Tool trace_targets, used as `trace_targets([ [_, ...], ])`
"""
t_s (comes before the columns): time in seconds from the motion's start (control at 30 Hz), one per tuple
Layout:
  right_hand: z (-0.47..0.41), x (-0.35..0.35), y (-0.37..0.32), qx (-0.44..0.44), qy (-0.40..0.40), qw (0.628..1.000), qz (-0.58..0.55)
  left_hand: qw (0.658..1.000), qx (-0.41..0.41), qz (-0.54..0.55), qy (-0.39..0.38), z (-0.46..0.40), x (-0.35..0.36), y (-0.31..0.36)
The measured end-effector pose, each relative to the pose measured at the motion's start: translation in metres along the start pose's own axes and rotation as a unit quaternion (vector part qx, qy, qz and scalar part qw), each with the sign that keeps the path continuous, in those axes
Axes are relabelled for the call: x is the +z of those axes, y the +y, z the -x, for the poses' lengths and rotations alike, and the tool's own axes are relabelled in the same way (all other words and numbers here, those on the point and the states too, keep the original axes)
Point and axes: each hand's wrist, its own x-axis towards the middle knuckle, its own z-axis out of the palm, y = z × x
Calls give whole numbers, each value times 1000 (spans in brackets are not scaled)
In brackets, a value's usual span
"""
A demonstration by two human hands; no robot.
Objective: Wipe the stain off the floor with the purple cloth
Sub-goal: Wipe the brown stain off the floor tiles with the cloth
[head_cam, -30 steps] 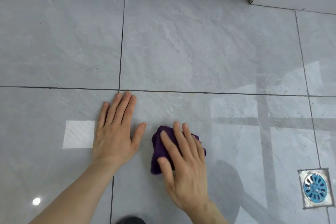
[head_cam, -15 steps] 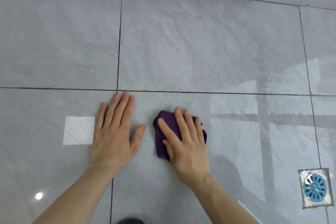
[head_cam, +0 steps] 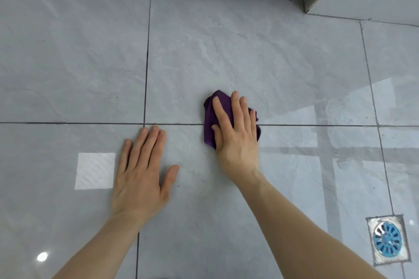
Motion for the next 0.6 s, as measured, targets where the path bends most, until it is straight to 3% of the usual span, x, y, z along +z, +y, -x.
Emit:
trace_targets([
  [0.4,134,5,-10,-55,-69,996,-7,1000,-1,-11,6,1,1,1],
  [0.6,147,3,-13,-57,-49,997,-17,1000,-2,-14,6,1,1,1],
])
